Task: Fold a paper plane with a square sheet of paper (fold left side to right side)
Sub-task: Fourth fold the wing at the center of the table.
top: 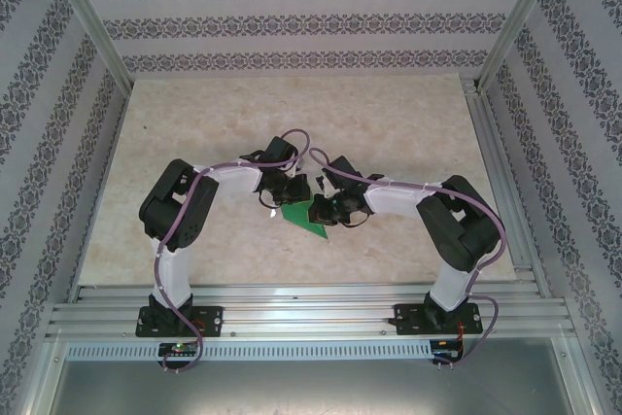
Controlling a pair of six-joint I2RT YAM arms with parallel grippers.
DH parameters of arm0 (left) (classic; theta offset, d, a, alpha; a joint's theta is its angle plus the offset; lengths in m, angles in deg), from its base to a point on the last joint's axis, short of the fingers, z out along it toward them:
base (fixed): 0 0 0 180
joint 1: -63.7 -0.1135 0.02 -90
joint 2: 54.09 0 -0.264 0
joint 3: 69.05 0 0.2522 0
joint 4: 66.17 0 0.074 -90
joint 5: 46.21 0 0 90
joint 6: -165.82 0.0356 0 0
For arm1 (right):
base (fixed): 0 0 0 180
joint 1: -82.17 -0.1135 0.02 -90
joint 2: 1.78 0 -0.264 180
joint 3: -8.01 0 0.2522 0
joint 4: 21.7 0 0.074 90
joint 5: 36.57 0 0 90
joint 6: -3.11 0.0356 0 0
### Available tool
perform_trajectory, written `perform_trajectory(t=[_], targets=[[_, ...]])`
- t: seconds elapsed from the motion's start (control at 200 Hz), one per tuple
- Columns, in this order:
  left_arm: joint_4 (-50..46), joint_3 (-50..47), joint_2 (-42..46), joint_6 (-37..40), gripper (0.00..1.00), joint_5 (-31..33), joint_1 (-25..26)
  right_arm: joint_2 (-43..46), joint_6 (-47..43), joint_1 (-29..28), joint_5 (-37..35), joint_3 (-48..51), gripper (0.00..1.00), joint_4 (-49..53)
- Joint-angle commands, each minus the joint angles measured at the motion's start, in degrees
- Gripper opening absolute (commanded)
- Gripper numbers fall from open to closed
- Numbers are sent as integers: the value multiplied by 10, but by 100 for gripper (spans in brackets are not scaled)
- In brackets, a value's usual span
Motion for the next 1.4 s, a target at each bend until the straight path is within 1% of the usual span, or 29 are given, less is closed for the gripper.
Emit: perform_trajectory(t=[0.0,0.445,0.764,0.974,1.114,1.249,1.394], targets=[[-54,-18,-18,14,8,60,6,-7,-20,1,-19,9,8,26],[-62,-15,-18,18,8,67,6,-5,-59,3,-69,-15,8,92],[-66,-12,-19,21,8,71,6,-17,-57,2,-48,7,9,74],[-66,-14,-19,19,8,71,6,-7,-59,3,-53,31,9,77],[-65,-16,-17,19,8,71,6,31,-62,11,-49,42,9,90],[-64,-16,-18,19,8,71,6,75,-68,11,-37,23,10,114],[-64,-16,-15,19,8,71,7,92,-45,7,-7,5,10,85]])
